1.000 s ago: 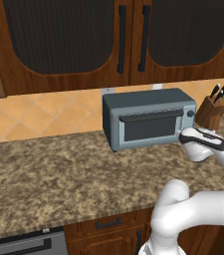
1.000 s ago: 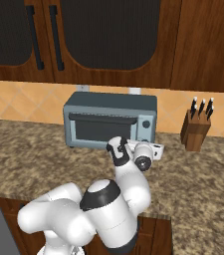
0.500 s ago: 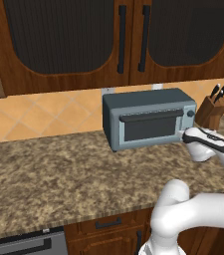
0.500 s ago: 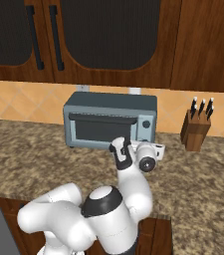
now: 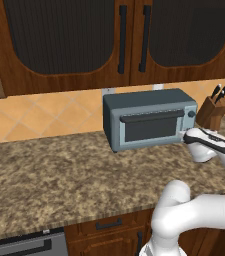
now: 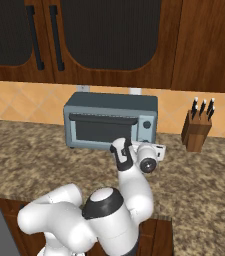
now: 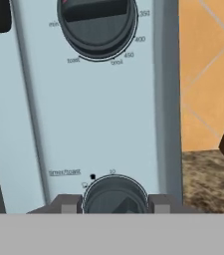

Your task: Pick up the kebab skewer and baguette bread, and place them inside the toaster oven. Close the toaster oven door and start by setting the timer.

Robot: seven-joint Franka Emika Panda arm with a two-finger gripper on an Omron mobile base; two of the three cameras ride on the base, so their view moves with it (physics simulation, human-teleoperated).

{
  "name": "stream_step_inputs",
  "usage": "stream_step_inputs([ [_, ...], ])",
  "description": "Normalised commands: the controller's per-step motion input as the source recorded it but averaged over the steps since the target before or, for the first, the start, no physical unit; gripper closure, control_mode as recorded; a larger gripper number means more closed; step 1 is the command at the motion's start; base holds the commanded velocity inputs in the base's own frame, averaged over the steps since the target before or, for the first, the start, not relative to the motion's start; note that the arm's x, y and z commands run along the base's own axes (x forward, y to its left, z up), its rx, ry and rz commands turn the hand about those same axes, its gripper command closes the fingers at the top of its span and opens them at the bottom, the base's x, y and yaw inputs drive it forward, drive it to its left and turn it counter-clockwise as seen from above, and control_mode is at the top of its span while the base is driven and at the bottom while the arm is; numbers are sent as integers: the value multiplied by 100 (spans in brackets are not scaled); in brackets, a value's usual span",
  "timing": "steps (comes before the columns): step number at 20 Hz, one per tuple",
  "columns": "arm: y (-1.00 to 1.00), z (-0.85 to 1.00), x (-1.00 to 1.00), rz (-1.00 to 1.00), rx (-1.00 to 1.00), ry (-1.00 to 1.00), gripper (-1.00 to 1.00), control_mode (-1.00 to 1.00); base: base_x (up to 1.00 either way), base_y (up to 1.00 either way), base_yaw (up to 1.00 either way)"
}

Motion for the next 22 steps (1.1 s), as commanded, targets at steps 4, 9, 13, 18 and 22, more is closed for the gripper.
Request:
stream_step_inputs([
  [4, 19, 0, 0, -4, 0, 0, 100, -100, 0, 0, 0],
  [9, 4, 0, 0, -3, 0, 0, 100, -100, 0, 0, 0],
  [13, 0, 0, 0, -4, 7, 0, 100, -100, 0, 0, 0],
  [18, -1, 0, 0, 0, 16, 0, 100, -100, 0, 0, 0],
  [22, -2, -4, 0, -1, 21, 0, 100, -100, 0, 0, 0],
])
